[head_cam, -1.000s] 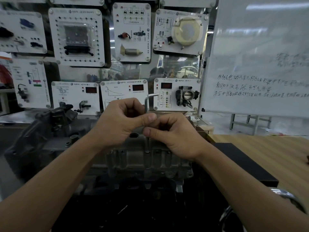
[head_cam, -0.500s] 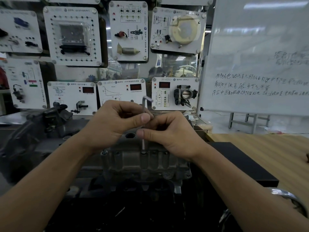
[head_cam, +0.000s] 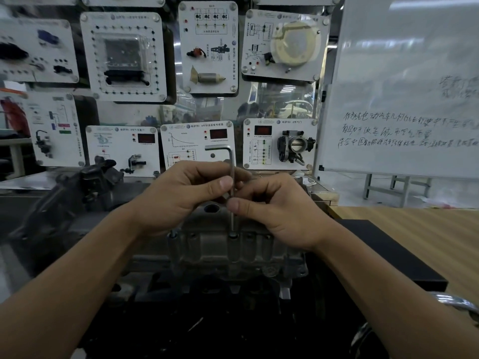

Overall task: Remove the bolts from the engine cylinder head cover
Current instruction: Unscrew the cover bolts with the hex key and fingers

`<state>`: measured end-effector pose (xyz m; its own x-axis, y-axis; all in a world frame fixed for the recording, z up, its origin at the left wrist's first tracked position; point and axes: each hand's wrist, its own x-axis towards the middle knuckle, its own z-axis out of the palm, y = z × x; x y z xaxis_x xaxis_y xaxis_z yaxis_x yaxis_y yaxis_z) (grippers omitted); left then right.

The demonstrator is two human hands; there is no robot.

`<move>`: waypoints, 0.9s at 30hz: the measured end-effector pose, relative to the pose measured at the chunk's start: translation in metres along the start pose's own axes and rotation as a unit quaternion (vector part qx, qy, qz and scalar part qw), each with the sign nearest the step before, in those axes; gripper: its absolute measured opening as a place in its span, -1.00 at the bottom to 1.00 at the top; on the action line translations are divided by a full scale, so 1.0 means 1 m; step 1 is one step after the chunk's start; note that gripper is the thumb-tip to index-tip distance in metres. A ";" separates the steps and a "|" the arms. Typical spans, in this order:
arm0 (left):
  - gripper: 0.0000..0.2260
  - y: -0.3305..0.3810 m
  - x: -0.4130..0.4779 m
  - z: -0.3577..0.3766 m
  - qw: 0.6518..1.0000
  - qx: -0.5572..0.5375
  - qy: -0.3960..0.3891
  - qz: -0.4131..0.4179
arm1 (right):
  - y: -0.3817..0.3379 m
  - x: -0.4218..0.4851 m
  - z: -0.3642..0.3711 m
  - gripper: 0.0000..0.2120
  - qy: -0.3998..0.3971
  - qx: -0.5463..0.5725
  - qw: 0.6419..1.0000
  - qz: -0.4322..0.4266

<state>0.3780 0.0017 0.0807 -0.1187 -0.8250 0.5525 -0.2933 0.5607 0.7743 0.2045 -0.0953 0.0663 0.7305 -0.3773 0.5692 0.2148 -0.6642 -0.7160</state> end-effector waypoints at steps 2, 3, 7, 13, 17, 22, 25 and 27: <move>-0.81 0.001 0.000 0.002 0.999 0.041 -0.001 0.010 | 0.000 0.000 -0.001 -0.92 -0.009 -0.005 1.000 0.008; -0.82 0.001 0.000 0.003 0.998 0.058 0.009 0.014 | 0.000 0.000 -0.001 -0.90 -0.015 -0.002 1.000 0.011; -0.90 0.002 0.002 0.006 0.995 0.083 0.050 0.034 | -0.002 -0.002 0.000 -0.92 -0.012 -0.009 1.000 -0.005; -0.84 0.001 0.004 0.009 0.992 0.078 0.084 0.049 | -0.001 0.000 0.004 -0.85 0.037 0.006 0.999 -0.007; -0.78 -0.001 0.006 0.008 0.990 0.093 0.088 0.052 | 0.000 0.002 0.002 -0.84 0.032 0.004 0.999 -0.010; -0.88 0.000 0.004 0.006 0.995 0.076 0.051 0.040 | -0.003 0.001 0.000 -0.88 0.006 -0.025 1.000 -0.017; -0.79 0.001 0.001 0.003 0.997 0.062 0.017 0.041 | -0.004 0.001 0.000 -0.88 -0.013 -0.030 0.999 -0.009; -0.81 0.001 0.002 0.003 0.994 0.097 0.019 0.053 | -0.003 0.001 -0.001 -0.85 -0.023 -0.026 0.999 0.000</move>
<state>0.3748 0.0004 0.0815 -0.1235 -0.7565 0.6423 -0.4582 0.6175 0.6393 0.2038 -0.0946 0.0695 0.7603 -0.3476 0.5488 0.1813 -0.6977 -0.6930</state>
